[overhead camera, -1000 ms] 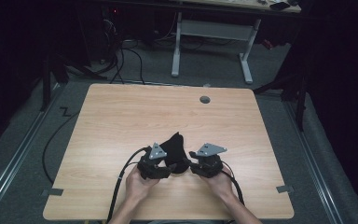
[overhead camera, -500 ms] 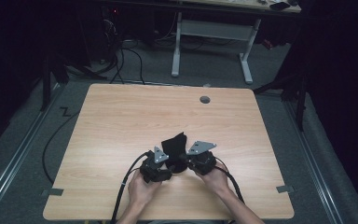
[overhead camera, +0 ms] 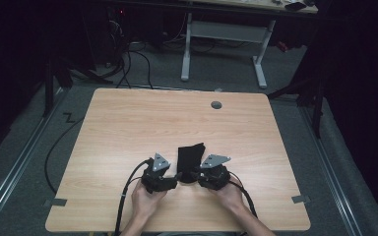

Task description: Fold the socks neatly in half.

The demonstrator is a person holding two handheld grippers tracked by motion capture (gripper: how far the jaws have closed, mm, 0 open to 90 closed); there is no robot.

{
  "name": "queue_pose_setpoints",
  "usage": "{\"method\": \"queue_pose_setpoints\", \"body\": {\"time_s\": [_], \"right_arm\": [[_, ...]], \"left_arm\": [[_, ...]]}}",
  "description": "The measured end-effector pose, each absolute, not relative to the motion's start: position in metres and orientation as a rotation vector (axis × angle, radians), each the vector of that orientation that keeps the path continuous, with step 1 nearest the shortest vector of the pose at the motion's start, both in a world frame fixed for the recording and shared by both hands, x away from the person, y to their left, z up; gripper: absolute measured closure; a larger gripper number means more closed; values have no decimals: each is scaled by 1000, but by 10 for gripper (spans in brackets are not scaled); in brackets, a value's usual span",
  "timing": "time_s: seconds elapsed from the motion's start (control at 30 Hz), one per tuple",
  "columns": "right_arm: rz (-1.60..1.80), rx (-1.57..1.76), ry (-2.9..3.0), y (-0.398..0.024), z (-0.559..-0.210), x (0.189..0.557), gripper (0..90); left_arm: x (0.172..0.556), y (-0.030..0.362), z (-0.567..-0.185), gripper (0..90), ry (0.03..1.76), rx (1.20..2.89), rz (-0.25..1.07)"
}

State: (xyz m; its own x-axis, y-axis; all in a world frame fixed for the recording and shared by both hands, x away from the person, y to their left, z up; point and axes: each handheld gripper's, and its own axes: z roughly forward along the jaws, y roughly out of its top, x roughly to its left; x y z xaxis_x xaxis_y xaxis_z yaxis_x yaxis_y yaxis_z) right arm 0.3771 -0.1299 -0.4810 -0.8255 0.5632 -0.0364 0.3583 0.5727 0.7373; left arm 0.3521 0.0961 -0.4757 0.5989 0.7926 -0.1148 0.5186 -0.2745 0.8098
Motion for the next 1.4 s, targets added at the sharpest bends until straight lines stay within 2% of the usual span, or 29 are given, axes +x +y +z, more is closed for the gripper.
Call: {"method": "queue_pose_setpoints", "body": {"time_s": [0.13, 0.27, 0.47, 0.57, 0.67, 0.83, 1.07, 1.4], "right_arm": [[1200, 784, 2472, -141, -466, 376, 669], [1195, 862, 2431, -143, -460, 387, 686], [1105, 936, 2461, -128, -480, 406, 666], [1062, 957, 2496, -127, -495, 411, 652], [1068, 962, 2488, -129, -495, 411, 647], [1048, 920, 2478, -126, -495, 409, 647], [1035, 881, 2457, -126, -497, 405, 642], [1046, 878, 2465, -127, -498, 406, 643]], "left_arm": [[368, 91, -467, 433, 1046, 1953, 374], [382, 81, -476, 445, 1048, 2021, 347], [379, 79, -491, 441, 1049, 2060, 323], [377, 82, -488, 433, 1038, 2061, 333], [382, 84, -481, 426, 1042, 2029, 334], [412, 82, -472, 415, 1081, 2022, 340], [454, 77, -478, 387, 1190, 2049, 333], [478, 67, -482, 377, 1204, 2111, 317]]}}
